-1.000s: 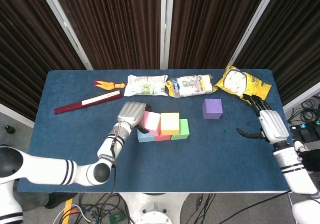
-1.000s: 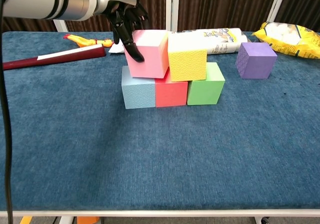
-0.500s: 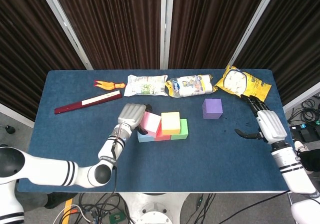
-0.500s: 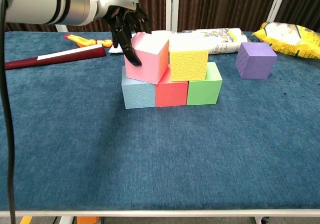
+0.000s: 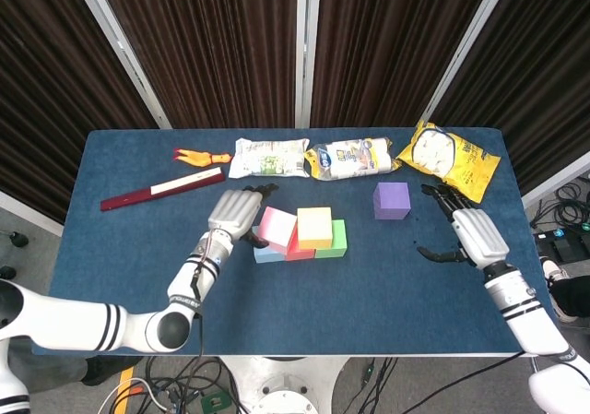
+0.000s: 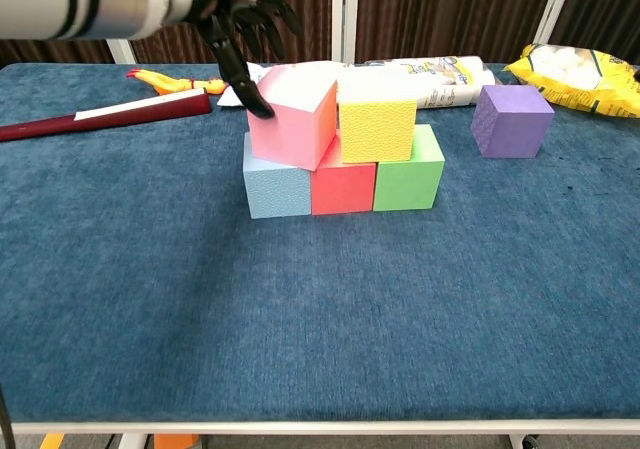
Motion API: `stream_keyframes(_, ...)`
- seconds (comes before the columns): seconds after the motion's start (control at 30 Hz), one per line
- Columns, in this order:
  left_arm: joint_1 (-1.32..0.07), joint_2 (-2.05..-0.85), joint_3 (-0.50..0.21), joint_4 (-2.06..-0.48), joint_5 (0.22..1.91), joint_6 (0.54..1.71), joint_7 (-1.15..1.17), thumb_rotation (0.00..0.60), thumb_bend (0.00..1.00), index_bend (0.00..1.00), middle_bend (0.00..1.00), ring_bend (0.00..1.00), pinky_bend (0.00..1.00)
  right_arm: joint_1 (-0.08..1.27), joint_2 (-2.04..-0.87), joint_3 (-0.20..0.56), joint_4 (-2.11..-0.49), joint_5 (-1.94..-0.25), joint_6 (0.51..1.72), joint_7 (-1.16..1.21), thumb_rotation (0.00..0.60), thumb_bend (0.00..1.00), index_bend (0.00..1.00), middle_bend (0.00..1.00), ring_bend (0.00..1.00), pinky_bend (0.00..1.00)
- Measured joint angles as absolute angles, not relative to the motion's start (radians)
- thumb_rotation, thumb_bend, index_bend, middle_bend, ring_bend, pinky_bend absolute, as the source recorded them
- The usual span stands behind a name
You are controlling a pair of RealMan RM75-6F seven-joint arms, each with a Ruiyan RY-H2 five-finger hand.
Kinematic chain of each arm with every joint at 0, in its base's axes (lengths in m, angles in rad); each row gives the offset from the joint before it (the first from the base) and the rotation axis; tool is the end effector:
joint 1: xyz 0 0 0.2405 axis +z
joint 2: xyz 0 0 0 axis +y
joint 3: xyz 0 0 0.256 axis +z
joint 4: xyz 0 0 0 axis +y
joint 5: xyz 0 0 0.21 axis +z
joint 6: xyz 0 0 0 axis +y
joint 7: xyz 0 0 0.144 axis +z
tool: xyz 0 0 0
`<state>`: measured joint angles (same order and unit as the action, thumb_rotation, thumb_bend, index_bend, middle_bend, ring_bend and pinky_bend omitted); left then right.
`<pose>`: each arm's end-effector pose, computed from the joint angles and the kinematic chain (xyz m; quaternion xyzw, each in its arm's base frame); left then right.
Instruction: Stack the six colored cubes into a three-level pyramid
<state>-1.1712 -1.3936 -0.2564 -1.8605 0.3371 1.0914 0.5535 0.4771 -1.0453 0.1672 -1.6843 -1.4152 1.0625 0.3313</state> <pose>-0.0236 0.3560 0.0176 -0.7079 -0.4769 -0.3484 0.3874 -0.2236 -0.3061 0.1414 0.6367 -0.4747 0.4616 0.3952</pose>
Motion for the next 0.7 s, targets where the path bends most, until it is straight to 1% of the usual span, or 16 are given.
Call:
stream_keyframes(0.13,-1.118,-1.362,-0.244,-1.870,0.435,1.079,0.487,0.600,0.00,0.13,0.18,0.17,0.37,0.484,-1.050,0.169,-1.685,-1.419,1.062,0.333,0.600,0.11,0.00,0.13,0.00,0.10)
stream_keyframes(0.27,-1.064,-1.331,-0.231,-1.858,0.513,1.030,0.402,0.600,0.00,0.13,0.18,0.17,0.36,0.495,-1.059,0.167,-1.687,-1.421,1.049,0.327,0.600,0.11,0.00,0.13,0.00,0.10)
stream_keyframes(0.37,-1.024,-1.309,-0.224,-1.852,0.574,1.009,0.348,0.600,0.00,0.13,0.18,0.17,0.36,0.517,-1.080,0.168,-1.687,-1.423,1.027,0.315,0.600,0.07,0.00,0.13,0.00,0.10)
stream_keyframes(0.47,-0.986,-1.288,-0.215,-1.855,0.640,1.004,0.307,0.600,0.00,0.13,0.18,0.17,0.36,0.542,-1.118,0.177,-1.683,-1.417,1.013,0.293,0.600,0.04,0.00,0.13,0.00,0.10)
stream_keyframes(0.7,-0.900,-1.259,-0.189,-1.860,0.756,1.007,0.223,0.600,0.00,0.13,0.18,0.17,0.36,0.629,-1.248,0.207,-1.635,-1.374,0.950,0.226,0.600,0.03,0.00,0.13,0.00,0.10)
